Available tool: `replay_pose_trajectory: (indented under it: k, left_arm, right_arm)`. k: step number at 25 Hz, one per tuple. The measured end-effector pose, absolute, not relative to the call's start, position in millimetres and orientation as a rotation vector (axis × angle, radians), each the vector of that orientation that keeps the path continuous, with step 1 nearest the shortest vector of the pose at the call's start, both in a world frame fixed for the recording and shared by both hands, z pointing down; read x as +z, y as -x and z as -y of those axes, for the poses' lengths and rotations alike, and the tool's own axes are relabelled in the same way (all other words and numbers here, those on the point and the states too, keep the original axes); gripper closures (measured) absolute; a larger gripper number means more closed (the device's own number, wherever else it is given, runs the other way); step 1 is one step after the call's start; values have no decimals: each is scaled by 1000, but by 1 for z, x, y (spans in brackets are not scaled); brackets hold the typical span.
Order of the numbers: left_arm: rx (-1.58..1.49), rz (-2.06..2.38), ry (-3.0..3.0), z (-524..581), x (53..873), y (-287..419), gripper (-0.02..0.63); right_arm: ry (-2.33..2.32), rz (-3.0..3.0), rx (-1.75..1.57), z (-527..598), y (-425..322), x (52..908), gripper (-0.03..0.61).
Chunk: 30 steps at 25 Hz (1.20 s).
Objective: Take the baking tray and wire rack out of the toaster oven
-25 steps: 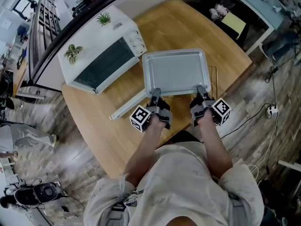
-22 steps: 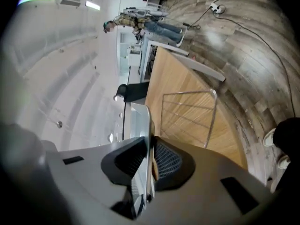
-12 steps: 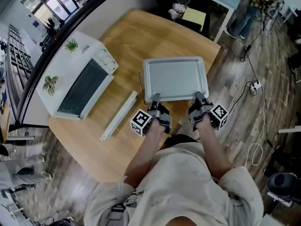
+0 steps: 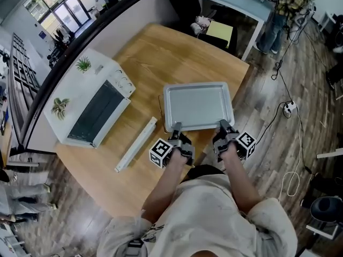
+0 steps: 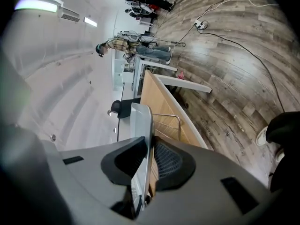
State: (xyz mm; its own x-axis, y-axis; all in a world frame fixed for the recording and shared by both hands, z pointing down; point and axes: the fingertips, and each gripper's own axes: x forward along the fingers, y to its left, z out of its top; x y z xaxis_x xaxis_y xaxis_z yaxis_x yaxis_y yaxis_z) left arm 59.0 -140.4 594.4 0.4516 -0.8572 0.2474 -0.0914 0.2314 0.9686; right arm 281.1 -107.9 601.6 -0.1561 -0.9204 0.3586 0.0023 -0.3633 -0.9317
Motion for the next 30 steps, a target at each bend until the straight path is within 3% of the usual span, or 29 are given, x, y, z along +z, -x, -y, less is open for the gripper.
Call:
replay_pose_trajectory:
  k: [30]
  left_arm:
    - [-463, 1069, -966, 102, 667, -51, 552]
  right_arm:
    - [1641, -1092, -1790, 90, -278, 668, 500]
